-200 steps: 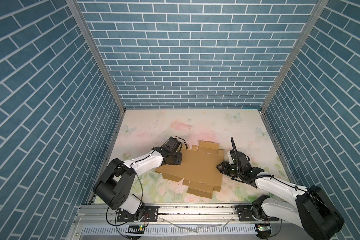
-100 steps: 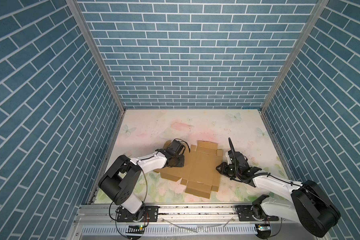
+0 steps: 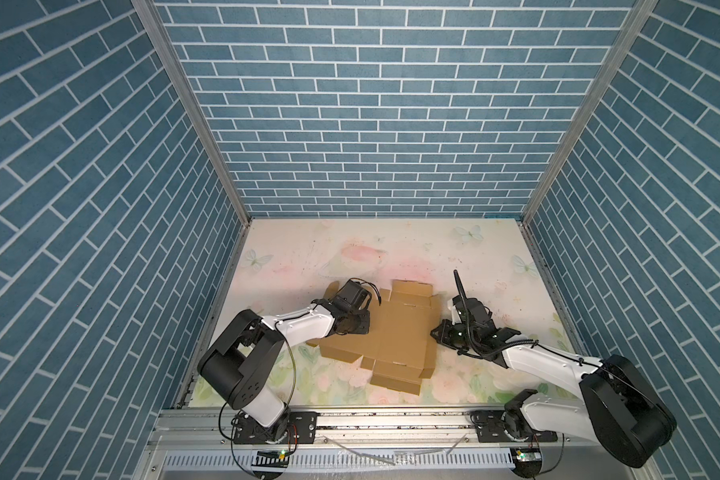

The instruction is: Fold the paper box

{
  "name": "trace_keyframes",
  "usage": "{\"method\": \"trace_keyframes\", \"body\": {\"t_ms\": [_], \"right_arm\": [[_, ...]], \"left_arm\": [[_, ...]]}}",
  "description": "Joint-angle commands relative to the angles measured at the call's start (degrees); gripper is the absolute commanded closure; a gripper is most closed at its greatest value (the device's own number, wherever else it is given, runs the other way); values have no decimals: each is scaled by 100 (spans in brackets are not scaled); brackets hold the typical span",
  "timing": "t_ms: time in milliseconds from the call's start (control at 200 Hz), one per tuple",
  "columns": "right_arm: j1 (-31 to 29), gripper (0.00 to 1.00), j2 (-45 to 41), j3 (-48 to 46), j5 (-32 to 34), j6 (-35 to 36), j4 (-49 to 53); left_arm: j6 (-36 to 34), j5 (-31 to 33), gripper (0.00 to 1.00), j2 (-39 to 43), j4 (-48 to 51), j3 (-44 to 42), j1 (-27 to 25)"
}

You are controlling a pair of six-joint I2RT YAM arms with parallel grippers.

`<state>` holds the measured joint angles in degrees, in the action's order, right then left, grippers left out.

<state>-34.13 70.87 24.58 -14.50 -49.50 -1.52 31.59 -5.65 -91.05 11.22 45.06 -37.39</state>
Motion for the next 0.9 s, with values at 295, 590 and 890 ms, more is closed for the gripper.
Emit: {"method": "trace_keyframes", "body": {"t_ms": [295, 590, 890], "right_arm": [[-21, 92, 334, 1138, 108, 1017, 1069], [318, 94, 1087, 2451, 60, 1969, 1802], [918, 97, 2312, 4045, -649, 3553, 2656]], "left_arm": [[-387, 233, 62, 321, 815, 654, 10], [-1365, -201, 59, 227, 1495, 2143, 823], [-3117, -1073, 53, -1019, 1796, 3846, 1407]]}}
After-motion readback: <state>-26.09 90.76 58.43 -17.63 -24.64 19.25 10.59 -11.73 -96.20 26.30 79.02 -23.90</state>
